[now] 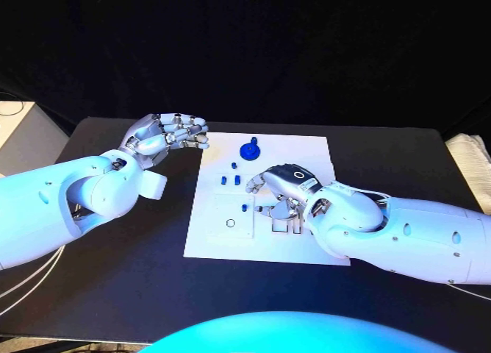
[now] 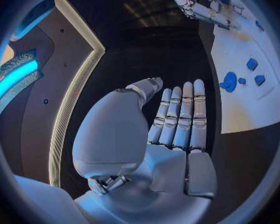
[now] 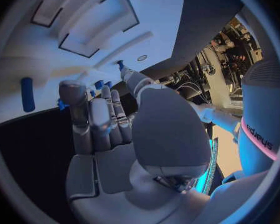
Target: Assemble the parts on the task board
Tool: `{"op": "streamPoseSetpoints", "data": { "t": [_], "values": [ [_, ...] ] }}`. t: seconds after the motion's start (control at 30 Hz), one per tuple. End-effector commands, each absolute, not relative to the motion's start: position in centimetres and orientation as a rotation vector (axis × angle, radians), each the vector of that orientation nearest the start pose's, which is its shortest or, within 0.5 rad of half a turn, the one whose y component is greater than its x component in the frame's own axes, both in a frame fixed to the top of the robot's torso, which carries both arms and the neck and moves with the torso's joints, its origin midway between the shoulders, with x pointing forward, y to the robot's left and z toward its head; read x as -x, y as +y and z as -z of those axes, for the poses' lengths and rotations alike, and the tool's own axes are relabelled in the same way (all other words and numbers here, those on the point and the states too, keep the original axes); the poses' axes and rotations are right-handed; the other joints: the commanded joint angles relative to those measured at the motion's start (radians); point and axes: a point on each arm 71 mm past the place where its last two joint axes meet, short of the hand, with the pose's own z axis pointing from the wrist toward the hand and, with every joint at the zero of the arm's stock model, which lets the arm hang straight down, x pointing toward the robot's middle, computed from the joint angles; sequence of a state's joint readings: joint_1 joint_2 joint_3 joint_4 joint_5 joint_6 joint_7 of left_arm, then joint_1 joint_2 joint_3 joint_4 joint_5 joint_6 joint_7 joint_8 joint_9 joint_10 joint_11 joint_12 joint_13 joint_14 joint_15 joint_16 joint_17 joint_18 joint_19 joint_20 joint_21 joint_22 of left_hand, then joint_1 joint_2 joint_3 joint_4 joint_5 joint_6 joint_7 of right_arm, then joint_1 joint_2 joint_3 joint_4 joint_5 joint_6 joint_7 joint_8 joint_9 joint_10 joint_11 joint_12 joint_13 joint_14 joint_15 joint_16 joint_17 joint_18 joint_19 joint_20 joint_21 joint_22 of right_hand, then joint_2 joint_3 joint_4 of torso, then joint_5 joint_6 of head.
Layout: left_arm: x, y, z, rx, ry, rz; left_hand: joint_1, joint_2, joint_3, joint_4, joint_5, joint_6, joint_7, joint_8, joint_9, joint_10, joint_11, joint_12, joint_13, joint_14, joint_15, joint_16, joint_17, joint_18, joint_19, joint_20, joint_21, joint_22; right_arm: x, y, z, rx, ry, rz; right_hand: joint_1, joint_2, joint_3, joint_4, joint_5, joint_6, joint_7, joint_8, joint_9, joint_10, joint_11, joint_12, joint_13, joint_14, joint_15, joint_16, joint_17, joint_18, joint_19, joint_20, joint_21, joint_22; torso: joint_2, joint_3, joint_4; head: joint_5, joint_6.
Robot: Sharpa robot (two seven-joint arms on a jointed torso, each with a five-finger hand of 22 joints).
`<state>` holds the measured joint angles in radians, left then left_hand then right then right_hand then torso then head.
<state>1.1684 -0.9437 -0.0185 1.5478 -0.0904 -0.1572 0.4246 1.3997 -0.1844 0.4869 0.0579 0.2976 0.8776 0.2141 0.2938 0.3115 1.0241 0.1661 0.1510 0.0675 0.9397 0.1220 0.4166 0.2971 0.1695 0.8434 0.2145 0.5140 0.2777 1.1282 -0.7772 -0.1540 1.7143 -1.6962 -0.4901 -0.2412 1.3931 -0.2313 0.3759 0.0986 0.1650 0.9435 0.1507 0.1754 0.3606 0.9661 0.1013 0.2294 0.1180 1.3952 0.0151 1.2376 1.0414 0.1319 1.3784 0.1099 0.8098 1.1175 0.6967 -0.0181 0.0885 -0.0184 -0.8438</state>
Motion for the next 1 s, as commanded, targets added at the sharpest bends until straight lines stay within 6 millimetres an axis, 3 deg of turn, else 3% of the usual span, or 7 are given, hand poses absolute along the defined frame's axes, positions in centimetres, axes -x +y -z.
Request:
{"op": "streamPoseSetpoints", "data": {
  "t": [0.03,0.1,0.37,0.53,0.77,1.0],
  "values": [
    [-47.7,24.1,17.8,0.993,1.462,1.645,-0.001,0.005,0.0,-0.004,0.003,0.002,0.0,0.005,0.0,-0.008,0.001,0.006,0.001,-0.005,0.001,-0.004,0.002,0.004,-0.007,0.0,-0.005,-0.002,-41.1,-13.1,21.3,0.269,1.562,-0.747,0.015,0.0,0.023,0.009,0.003,0.017,0.003,-0.008,-0.003,0.031,-0.005,0.031,0.002,0.028,-0.006,0.033,0.036,-0.009,0.028,-0.005,0.065,0.039,-0.001,-0.0001,-0.001,-0.005,0.005],
    [-47.6,24.1,17.7,0.992,1.462,1.647,-0.001,0.005,0.0,-0.004,0.003,0.002,0.0,0.005,0.0,-0.008,0.001,0.006,0.001,-0.005,0.001,-0.004,0.002,0.004,-0.007,0.0,-0.005,-0.002,-41.5,-14.1,20.8,0.261,1.572,-0.718,0.013,-0.006,0.044,0.016,0.004,0.022,-0.001,-0.012,-0.005,0.056,-0.01,0.048,0.003,0.055,-0.011,0.071,0.086,-0.022,0.055,-0.01,0.147,0.088,-0.001,-0.0008,-0.0011,-0.008,0.006],
    [-47.7,24.1,17.8,0.992,1.463,1.647,-0.001,0.005,0.0,-0.004,0.003,0.002,0.0,0.005,0.0,-0.009,0.001,0.006,0.001,-0.006,0.001,-0.005,0.002,0.004,-0.008,0.0,-0.005,-0.002,-43.8,-18.0,19.5,0.268,1.616,-0.56,-0.004,-0.032,0.028,0.033,-0.013,0.002,-0.002,-0.033,-0.013,0.02,-0.01,0.04,-0.01,0.051,-0.009,0.067,0.072,-0.02,0.05,-0.01,0.133,0.085,-0.002,-0.0009,-0.0008,-0.017,0.013],
    [-47.6,24.1,17.7,0.979,1.468,1.644,-0.002,0.006,-0.001,-0.003,0.003,0.002,0.001,0.005,0.0,-0.01,0.001,0.006,0.001,-0.007,0.002,-0.005,0.003,0.004,-0.008,0.001,-0.006,-0.002,-45.0,-19.4,19.6,0.264,1.643,-0.498,0.001,-0.023,-0.01,0.047,-0.04,-0.011,-0.003,-0.044,-0.015,0.001,-0.009,0.047,-0.012,0.053,-0.008,0.074,0.077,-0.02,0.05,-0.009,0.135,0.089,0.0,-0.0003,0.0014,-0.025,0.021],
    [-47.6,23.9,17.7,0.946,1.479,1.642,-0.005,0.008,-0.001,-0.001,0.003,0.0,0.002,0.005,-0.001,-0.011,0.002,0.007,0.001,-0.009,0.003,-0.004,0.004,0.004,-0.01,0.002,-0.009,-0.003,-45.6,-19.8,20.0,0.284,1.677,-0.459,0.049,-0.003,-0.111,0.084,-0.048,-0.006,-0.011,-0.051,-0.014,-0.049,0.0,0.063,-0.022,0.035,0.0,0.062,0.044,-0.013,0.035,-0.002,0.092,0.071,0.002,-0.0002,0.0011,-0.025,0.017],
    [-47.5,23.9,17.7,0.939,1.481,1.646,-0.009,0.009,-0.002,0.001,0.004,-0.001,0.002,0.005,-0.001,-0.013,0.003,0.007,0.001,-0.011,0.003,-0.004,0.005,0.004,-0.011,0.003,-0.01,-0.004,-45.7,-19.9,20.8,0.305,1.73,-0.425,0.074,0.01,-0.126,0.098,-0.042,0.008,-0.007,-0.047,-0.011,-0.051,0.0,0.075,-0.025,0.032,-0.001,0.058,0.032,-0.012,0.034,-0.001,0.086,0.069,0.0,-0.0015,0.0023,-0.027,0.013]
  ]
}}
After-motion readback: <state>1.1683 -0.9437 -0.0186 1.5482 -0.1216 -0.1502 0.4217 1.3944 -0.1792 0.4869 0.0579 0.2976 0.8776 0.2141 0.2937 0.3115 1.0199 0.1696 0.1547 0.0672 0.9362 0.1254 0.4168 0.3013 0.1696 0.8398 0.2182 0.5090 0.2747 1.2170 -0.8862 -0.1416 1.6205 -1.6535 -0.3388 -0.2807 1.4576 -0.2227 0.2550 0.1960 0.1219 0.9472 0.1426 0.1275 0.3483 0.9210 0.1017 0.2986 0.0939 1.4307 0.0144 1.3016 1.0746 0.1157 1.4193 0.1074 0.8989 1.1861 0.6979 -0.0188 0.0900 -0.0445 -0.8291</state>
